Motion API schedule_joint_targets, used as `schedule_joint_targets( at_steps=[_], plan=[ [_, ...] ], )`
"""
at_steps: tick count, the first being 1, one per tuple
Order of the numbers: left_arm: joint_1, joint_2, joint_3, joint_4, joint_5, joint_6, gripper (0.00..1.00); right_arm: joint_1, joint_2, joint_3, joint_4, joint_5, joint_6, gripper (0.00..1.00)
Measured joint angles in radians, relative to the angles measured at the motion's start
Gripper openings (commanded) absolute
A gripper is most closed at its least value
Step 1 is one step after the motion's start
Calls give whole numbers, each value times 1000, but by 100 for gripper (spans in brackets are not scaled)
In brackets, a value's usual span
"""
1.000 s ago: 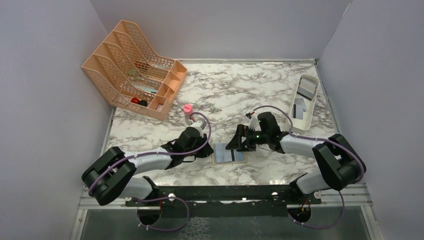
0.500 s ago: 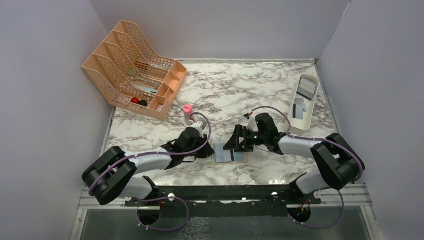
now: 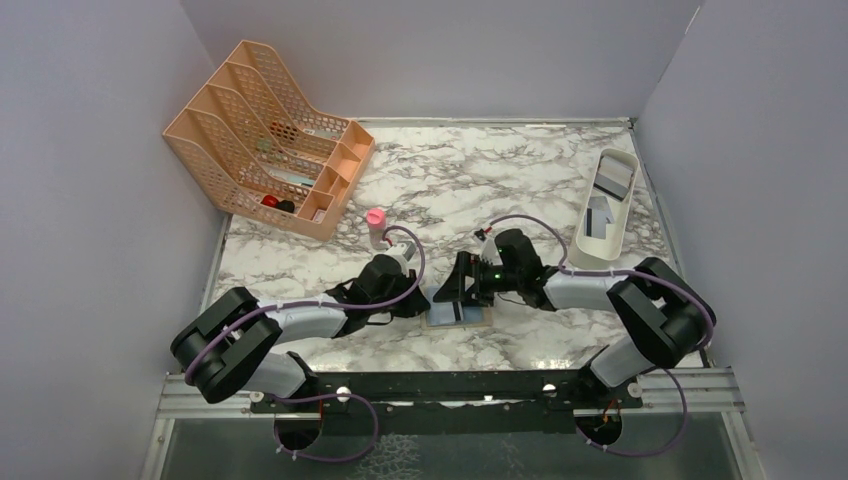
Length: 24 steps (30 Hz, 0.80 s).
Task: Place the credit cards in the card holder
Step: Insert the credit card into the card holder.
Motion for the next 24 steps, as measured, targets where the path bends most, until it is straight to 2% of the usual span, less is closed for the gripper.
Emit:
schedule_joint_targets(
  at_steps=[10, 20, 24],
  plan=[
    [5, -1, -3, 3, 0, -2, 16, 23, 19, 39, -39, 39, 12, 100],
    [4, -44, -21, -11, -3, -5, 16, 45, -71, 74, -222, 151, -98, 99],
    [4, -77, -20, -33, -11, 0, 16, 45, -98, 123, -356, 244, -105, 99]
  ],
)
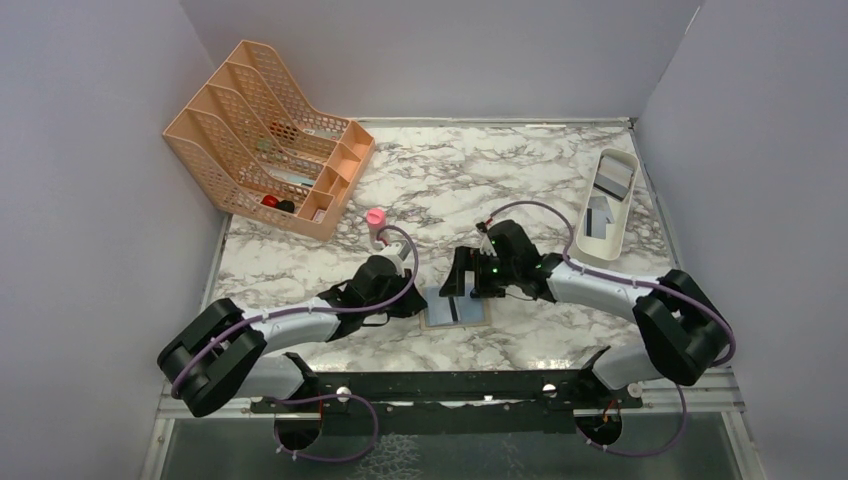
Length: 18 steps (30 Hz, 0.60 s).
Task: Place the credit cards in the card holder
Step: Insert the credit card into the card holder.
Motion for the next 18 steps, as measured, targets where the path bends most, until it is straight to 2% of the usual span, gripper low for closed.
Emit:
schedule_joint_targets(
  at_steps=[3, 4, 5, 6, 9, 14, 18],
  plan=[
    [0, -17, 6, -30, -10, 4, 16, 0, -18, 47, -72, 49, -20, 100],
    [0, -24, 8, -39, -13, 5, 16, 0, -37, 51, -85, 67, -22, 92],
    [0, -30, 7, -43, -16, 5, 16, 0, -60, 51, -95, 82, -27, 75],
    [0, -36, 7, -48, -19, 5, 16, 0, -88, 50, -106, 100, -35, 64],
    [0, -48, 9, -61, -28, 8, 16, 0, -116, 72, -146, 157, -52, 44],
    [0, -49, 11, -78, -35, 8, 16, 0, -91, 92, -217, 224, -59, 4],
    [0, -49, 11, -79, -35, 7, 16, 0, -51, 89, -245, 240, -36, 1]
  ],
)
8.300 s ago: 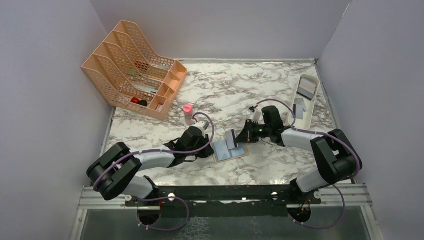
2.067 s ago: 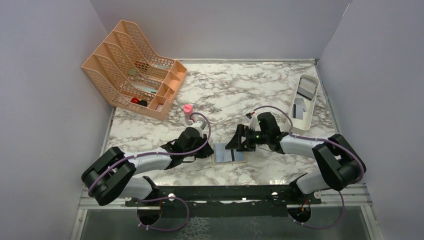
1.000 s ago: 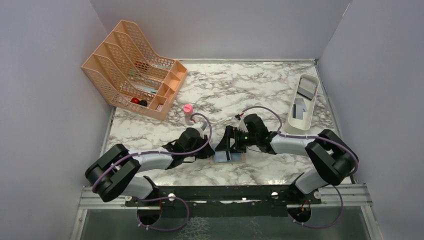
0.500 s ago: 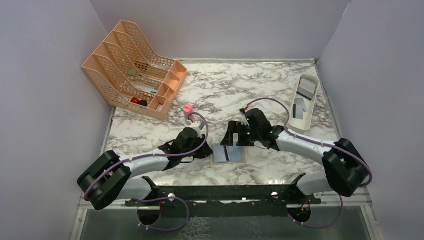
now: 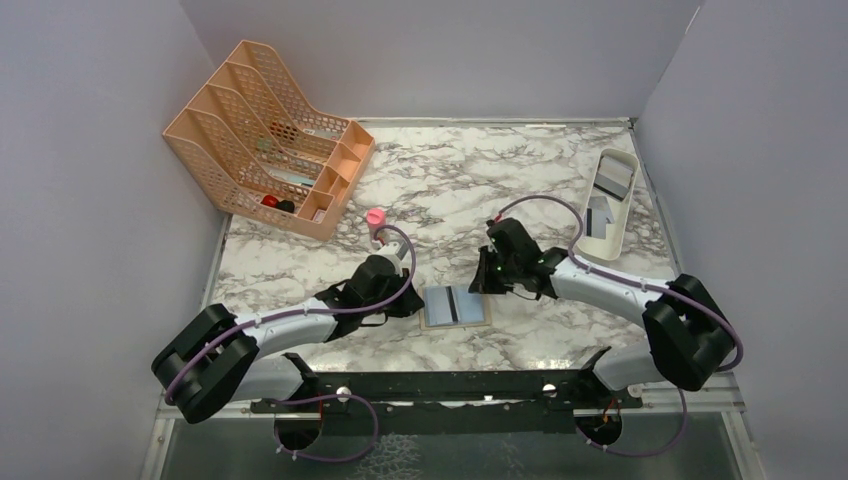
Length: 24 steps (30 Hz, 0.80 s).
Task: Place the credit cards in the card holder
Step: Insert the credit card into the card holder.
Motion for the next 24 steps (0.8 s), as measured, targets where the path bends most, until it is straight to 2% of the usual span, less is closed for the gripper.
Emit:
schedule_joint_targets(
  at_steps=[10, 24],
  plan=[
    [0, 29, -6, 33, 1, -3, 16, 41, 122, -12, 25, -2, 45, 1],
    [0, 95, -6, 82, 9, -4, 15, 93, 151, -3, 74, -3, 85, 1]
  ],
)
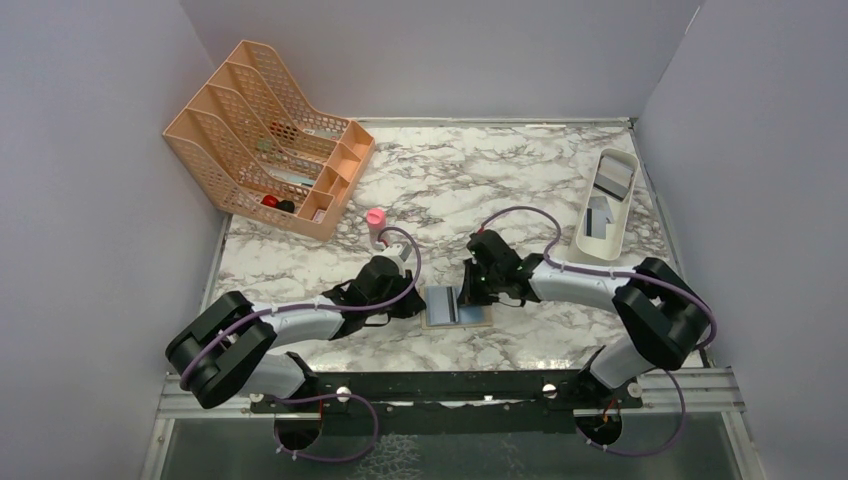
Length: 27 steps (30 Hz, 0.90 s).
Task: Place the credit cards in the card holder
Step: Insert the credit card into the card holder.
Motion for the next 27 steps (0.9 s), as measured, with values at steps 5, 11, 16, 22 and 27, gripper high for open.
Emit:
schedule_joint_targets(
  at_steps=[5, 11, 16, 22, 27],
  plan=[
    [0, 0, -2, 4, 0, -3, 15, 28, 12, 18, 0, 1, 18, 1],
    [0, 0, -2, 6, 0, -5, 15, 40, 22, 29, -16, 10, 32, 10],
    [0, -16, -5, 2, 3, -11, 16, 49, 0, 35, -54, 54, 39, 37],
    [0, -94, 0, -50, 6, -2, 26, 53, -151, 22, -87, 119, 34, 59],
    [0, -106, 39, -114, -17, 26, 26, 53, -232, -43, -83, 128, 28, 84]
  ],
)
